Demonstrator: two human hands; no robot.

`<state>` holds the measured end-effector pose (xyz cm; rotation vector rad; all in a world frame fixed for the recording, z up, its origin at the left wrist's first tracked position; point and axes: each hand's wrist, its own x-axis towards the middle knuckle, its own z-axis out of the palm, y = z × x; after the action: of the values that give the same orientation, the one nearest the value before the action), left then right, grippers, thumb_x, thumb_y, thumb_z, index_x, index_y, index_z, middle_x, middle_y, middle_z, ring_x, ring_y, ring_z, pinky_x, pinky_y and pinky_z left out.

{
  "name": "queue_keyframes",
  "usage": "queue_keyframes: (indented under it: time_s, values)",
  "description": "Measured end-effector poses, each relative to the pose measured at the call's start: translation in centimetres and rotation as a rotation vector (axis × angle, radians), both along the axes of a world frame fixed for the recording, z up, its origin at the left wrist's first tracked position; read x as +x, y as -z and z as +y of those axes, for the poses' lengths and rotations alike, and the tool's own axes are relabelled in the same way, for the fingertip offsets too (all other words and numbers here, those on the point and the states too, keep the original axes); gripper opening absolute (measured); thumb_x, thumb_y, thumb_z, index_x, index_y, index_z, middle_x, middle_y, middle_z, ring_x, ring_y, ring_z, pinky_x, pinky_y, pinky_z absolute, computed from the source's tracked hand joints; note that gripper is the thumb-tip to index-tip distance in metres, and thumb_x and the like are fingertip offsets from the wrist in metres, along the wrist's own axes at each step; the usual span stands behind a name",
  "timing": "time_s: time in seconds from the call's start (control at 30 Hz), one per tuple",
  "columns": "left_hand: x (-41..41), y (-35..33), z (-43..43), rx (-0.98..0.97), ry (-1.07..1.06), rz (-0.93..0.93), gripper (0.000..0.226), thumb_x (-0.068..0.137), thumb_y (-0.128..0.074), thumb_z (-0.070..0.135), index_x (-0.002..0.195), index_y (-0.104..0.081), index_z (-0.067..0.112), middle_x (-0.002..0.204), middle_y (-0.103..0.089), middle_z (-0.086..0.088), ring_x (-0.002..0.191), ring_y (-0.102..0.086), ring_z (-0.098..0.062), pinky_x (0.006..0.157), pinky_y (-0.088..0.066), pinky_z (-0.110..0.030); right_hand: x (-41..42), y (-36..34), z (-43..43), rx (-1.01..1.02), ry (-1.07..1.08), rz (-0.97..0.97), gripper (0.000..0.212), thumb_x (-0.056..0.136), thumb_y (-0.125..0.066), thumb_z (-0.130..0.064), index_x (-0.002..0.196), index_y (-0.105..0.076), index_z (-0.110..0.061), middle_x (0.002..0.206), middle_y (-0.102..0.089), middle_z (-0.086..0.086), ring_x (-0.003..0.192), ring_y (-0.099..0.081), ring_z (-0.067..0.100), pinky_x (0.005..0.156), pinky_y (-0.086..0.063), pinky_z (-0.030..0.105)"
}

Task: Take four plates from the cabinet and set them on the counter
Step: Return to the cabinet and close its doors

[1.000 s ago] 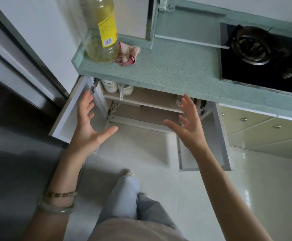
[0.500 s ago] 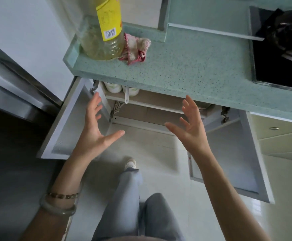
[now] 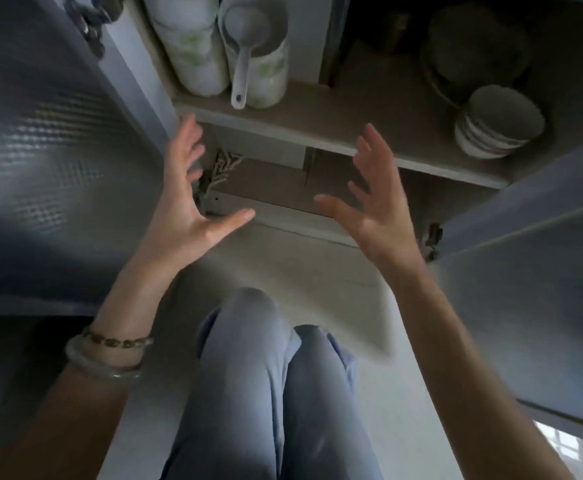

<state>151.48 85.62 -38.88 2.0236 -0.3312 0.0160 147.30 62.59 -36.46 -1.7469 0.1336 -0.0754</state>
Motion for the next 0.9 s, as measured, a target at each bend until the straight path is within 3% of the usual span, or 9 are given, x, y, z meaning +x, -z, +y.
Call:
queue_keyframes:
  time_s: [0.3, 0.57, 0.9]
  values:
    - [-2.8, 7.3, 1.5, -0.076, -0.108, -0.094, 0.114, 0.066, -0.081, 0.037, 0.150, -0.004, 0.032, 0.157, -0.019, -0.002, 0.141, -0.027, -0.005, 0.113, -0.029, -0.023, -1.0, 6.3, 0.9, -0.042, -0.091, -0.115, 0.095, 0.077, -0.077, -0.013, 0.150, -0.018, -0.025, 0.155, -0.026, -0.004, 0.141, -0.028, 0.008, 0.115, -0.031, 0.036]
    - [-5.1, 3.5, 2.8, -0.042, -0.163, -0.180, 0.112, 0.069, -0.080, 0.034, 0.151, -0.004, 0.027, 0.158, -0.017, -0.002, 0.142, -0.025, -0.008, 0.116, -0.028, -0.034, -1.3, 3.4, 2.8, -0.052, -0.178, -0.188, 0.095, 0.077, -0.077, -0.013, 0.150, -0.017, -0.023, 0.156, -0.025, -0.002, 0.143, -0.024, 0.007, 0.117, -0.028, 0.037]
    - [-11.6, -1.9, 10.1, 0.004, -0.462, -0.355, 0.109, 0.069, -0.076, 0.036, 0.151, -0.006, 0.021, 0.157, -0.019, -0.004, 0.144, -0.023, -0.012, 0.117, -0.024, -0.045, -0.1, -1.8, 12.8, -0.049, -0.523, -0.391, 0.093, 0.077, -0.076, -0.008, 0.150, -0.019, -0.019, 0.156, -0.024, -0.002, 0.142, -0.026, 0.007, 0.116, -0.028, 0.042]
